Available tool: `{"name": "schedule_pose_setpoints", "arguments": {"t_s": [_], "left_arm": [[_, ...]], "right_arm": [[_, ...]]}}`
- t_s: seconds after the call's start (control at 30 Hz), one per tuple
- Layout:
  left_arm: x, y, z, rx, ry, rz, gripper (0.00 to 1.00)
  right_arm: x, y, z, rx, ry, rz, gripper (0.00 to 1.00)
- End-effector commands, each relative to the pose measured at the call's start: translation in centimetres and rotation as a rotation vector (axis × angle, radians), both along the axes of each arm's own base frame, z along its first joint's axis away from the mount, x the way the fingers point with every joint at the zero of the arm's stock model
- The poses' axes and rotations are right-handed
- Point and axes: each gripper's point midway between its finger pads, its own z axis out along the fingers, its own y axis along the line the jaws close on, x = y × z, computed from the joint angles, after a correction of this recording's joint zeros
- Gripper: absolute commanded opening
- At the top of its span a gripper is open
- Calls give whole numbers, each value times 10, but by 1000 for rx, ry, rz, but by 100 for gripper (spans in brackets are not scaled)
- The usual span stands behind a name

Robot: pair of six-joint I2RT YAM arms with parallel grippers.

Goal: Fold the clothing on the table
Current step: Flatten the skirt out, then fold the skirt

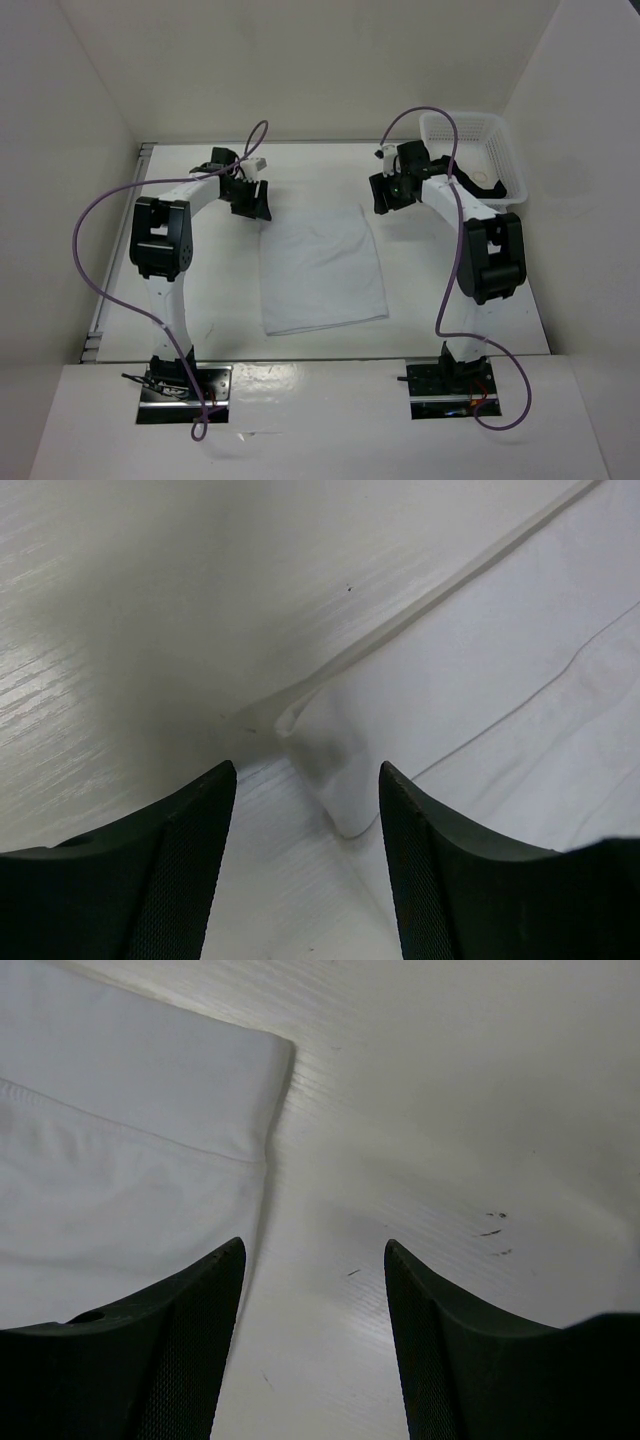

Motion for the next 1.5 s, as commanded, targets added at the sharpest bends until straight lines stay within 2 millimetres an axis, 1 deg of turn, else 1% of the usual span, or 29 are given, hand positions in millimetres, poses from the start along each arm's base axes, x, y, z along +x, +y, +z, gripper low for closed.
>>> {"name": "schedule_pose_setpoints", "arguments": {"t_s": [0.0, 0.03, 0.13, 0.17, 0.23, 0.27, 0.33, 0.37, 0.47, 0.5, 0.53, 0.6, 0.67, 0.73, 0.77, 0.8, 0.83, 0.9, 0.93, 1.0, 1.03, 1.1, 1.13, 1.2, 1.27, 1.33, 1.37, 1.4, 1.47], "left_arm": [[1, -1, -6, 20, 2, -19, 66], [1, -3, -7, 30, 1, -23, 66], [4, -2, -8, 39, -1, -18, 65], [3, -6, -8, 39, -1, -27, 63], [5, -7, -5, 35, -6, -20, 59], [3, -11, -9, 36, 3, -29, 57], [6, -11, -7, 35, -6, -29, 54], [4, -16, -11, 36, 3, -40, 50], [6, -17, -8, 35, -6, -40, 47], [5, -21, -8, 35, -6, -49, 46], [5, -21, -8, 35, -6, -49, 44], [5, -21, -8, 35, -6, -49, 41], [4, -21, -12, 36, 3, -49, 34], [4, -21, -13, 39, -2, -56, 29], [5, -19, -13, 47, -3, -52, 23], [5, -19, -13, 47, -3, -52, 21], [5, -18, -14, 56, -4, -47, 19], [5, -18, -14, 57, -4, -47, 17], [6, -16, -15, 69, -5, -41, 16], [7, -14, -15, 80, -7, -35, 11], [9, -12, -12, 90, -17, -28, 11], [9, -10, -13, 100, -18, -23, 10], [12, -9, -10, 108, -28, -18, 10], [13, -9, -6, 107, -37, -17, 10], [14, -7, -6, 118, -43, -20, 10], [13, -5, -8, 131, -39, -24, 13], [13, -5, -8, 131, -39, -24, 17], [13, -5, -3, 130, -48, -23, 19], [13, -5, -3, 130, -48, -23, 22]], "right_arm": [[12, 9, 14, 10, -44, 28, 63], [12, 9, 14, 10, -44, 28, 63], [11, 11, 14, 17, -42, 33, 63], [11, 11, 14, 17, -42, 33, 63], [11, 11, 10, 16, -33, 33, 63], [11, 11, 10, 16, -33, 33, 63], [9, 10, 9, 14, -24, 33, 63], [9, 10, 9, 14, -24, 33, 63], [12, 10, 12, 11, -36, 41, 63], [12, 10, 12, 11, -36, 41, 63], [11, 14, 12, 11, -36, 50, 63], [10, 14, 8, 9, -27, 50, 63], [13, 15, 12, 11, -38, 50, 63], [15, 20, 13, 27, -40, 73, 63], [17, 22, 11, 36, -37, 80, 63], [18, 28, 17, 64, -45, 100, 63], [17, 31, 8, 73, -20, 109, 63], [23, 38, 10, 102, -24, 131, 63], [23, 43, 2, 118, -6, 155, 63], [28, 50, 3, 145, -6, 175, 63], [30, 52, -2, 155, 4, 183, 63], [32, 57, -6, 172, 9, 196, 63], [32, 58, -13, 178, 19, 200, 63], [37, 62, -12, 190, 14, 209, 63], [39, 63, -22, 192, 28, 221, 63], [41, 64, -22, 192, 25, 221, 63], [43, 64, -25, 192, 28, 221, 63], [43, 64, -29, 191, 37, 220, 63], [45, 65, -26, 192, 28, 221, 63]]}}
